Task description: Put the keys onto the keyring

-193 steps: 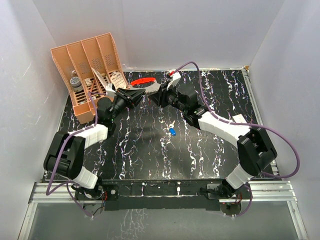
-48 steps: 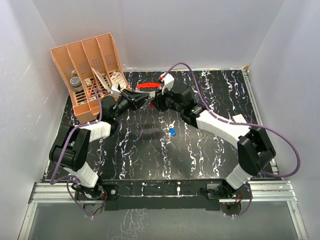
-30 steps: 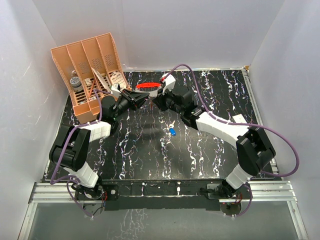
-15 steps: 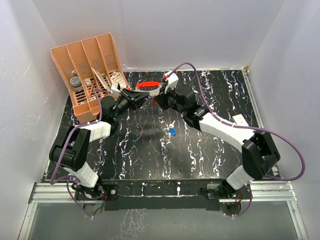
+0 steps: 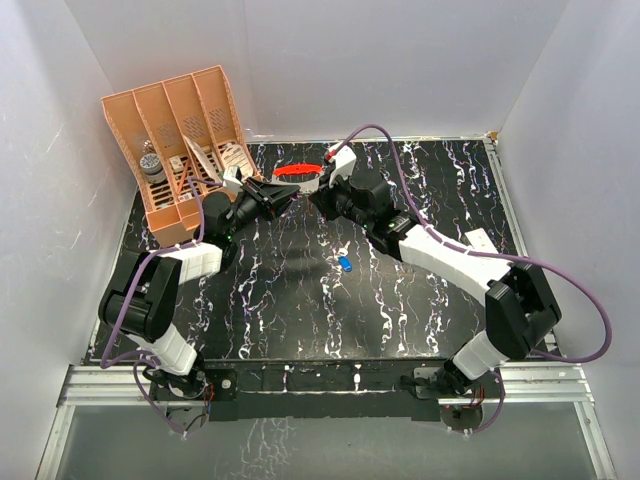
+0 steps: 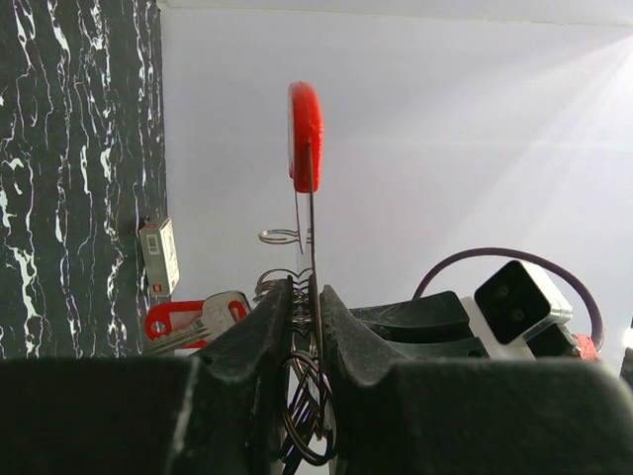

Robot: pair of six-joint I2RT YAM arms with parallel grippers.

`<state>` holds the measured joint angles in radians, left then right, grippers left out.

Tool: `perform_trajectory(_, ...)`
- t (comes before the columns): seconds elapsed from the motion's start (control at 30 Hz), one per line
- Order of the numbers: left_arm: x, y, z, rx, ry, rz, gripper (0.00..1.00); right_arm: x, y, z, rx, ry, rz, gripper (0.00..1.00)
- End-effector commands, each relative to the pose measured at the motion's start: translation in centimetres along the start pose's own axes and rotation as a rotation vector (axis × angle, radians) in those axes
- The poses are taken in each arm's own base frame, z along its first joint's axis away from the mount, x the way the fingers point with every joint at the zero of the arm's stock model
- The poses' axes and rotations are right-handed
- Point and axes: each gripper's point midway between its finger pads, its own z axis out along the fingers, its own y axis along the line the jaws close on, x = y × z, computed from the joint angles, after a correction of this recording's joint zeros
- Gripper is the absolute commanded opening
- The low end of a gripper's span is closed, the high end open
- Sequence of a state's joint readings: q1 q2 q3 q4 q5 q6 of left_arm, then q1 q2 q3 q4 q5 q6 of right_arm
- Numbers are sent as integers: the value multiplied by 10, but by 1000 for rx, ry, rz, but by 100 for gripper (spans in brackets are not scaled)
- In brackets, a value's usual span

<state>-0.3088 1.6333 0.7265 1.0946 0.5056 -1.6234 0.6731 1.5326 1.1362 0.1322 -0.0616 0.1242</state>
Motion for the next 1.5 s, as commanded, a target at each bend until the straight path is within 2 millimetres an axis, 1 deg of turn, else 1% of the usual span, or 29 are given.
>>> perform_trajectory(0.0, 4, 0, 0, 7, 26, 22, 0, -81, 4, -19, 9, -209, -32, 0)
perform_trajectory(0.47, 3, 9, 0, -12, 23, 11, 0, -104, 5, -31, 16, -251, -40, 1)
perform_trajectory(0.67, 4, 7, 0, -1, 28, 5, 0, -103, 6, -29, 12, -245, -42, 2)
perform_trajectory(0.87, 4, 4, -1, 5, 28, 9, 0, -91, 8, -25, -7, -216, -31, 6)
perform_trajectory(1.0, 5, 1, -1, 9, 29, 11, 0, -80, 11, -25, -24, -188, -13, 15)
perform_trajectory(1.03, 5, 0, -1, 12, 29, 13, 0, -77, 12, -25, -31, -181, -8, 19)
perform_trajectory(1.07, 5, -1, -1, 14, 29, 14, 0, -74, 13, -25, -36, -175, -5, 20)
perform_trajectory(1.47, 5, -13, 0, 42, 33, 14, 0, -32, 16, -18, -65, -86, 53, 20)
